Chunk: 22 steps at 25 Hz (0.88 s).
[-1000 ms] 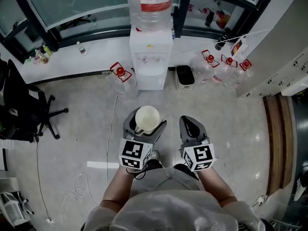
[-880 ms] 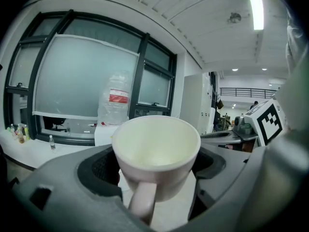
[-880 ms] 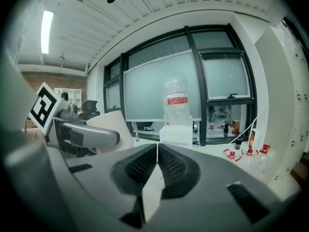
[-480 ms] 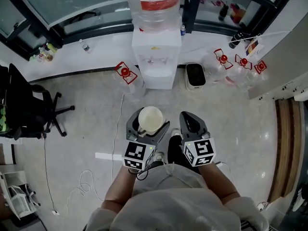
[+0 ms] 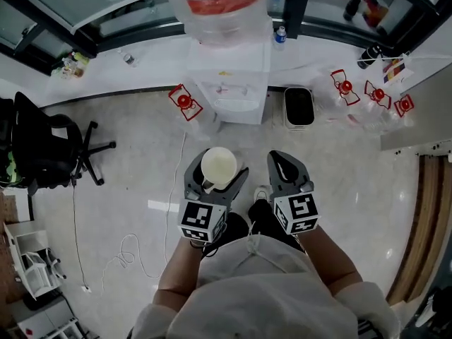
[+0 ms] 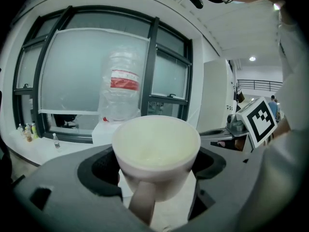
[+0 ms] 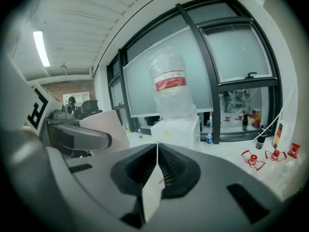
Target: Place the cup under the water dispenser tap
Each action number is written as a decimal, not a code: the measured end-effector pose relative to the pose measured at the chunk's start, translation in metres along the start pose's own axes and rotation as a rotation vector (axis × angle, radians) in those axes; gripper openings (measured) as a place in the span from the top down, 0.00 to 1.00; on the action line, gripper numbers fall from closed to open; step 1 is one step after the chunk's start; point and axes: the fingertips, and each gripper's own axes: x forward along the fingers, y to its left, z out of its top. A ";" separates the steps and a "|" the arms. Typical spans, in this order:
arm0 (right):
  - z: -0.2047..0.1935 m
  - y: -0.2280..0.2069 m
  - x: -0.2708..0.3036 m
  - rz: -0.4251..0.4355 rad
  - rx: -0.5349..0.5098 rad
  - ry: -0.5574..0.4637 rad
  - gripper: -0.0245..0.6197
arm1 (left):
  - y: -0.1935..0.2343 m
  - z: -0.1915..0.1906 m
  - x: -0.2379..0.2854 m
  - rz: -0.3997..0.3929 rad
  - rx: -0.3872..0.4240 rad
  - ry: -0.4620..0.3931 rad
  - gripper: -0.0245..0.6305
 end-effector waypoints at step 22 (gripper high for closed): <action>-0.145 -0.059 0.167 -0.064 0.000 0.126 0.92 | 0.101 -0.174 0.179 -0.078 0.069 0.080 0.28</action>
